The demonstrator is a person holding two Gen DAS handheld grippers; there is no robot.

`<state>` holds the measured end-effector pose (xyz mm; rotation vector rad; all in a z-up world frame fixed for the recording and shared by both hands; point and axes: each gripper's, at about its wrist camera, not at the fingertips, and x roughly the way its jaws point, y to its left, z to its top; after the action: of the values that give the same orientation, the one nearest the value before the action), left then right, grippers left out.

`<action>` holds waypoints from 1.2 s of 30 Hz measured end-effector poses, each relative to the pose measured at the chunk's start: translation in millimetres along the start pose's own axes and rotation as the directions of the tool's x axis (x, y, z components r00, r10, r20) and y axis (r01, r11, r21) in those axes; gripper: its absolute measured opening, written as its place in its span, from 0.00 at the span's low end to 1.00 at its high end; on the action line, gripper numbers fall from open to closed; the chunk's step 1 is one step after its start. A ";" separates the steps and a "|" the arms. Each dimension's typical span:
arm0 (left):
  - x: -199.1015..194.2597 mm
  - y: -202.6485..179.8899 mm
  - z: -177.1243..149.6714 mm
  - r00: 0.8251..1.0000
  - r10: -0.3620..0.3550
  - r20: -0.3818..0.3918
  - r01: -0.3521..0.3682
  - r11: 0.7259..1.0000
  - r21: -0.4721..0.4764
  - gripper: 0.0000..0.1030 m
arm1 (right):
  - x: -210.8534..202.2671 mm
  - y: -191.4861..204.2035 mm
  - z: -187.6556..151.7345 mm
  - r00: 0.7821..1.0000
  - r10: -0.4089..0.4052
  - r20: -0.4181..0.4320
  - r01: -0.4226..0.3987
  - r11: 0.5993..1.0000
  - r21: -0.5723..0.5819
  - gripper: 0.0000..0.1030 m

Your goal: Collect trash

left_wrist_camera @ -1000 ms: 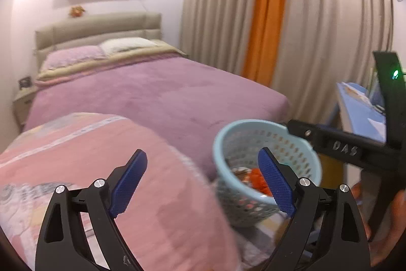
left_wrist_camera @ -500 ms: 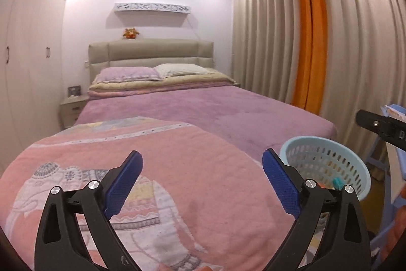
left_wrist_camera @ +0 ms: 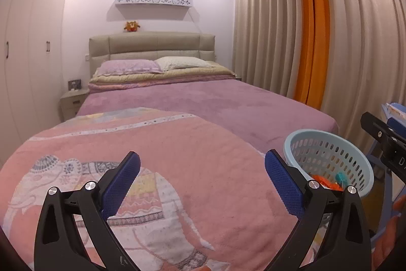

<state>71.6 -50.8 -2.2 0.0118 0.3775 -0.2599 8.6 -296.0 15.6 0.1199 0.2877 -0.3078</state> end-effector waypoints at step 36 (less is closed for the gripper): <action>-0.8 -0.9 -0.6 1.000 0.007 -0.005 -0.007 1.000 -0.012 0.93 | 5.7 -4.9 7.5 0.999 0.017 -0.042 -0.017 1.000 -0.009 0.78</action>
<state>70.4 -51.4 -2.4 0.0023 0.3840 -0.2503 14.2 -303.5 20.7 0.1191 0.3295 -0.2875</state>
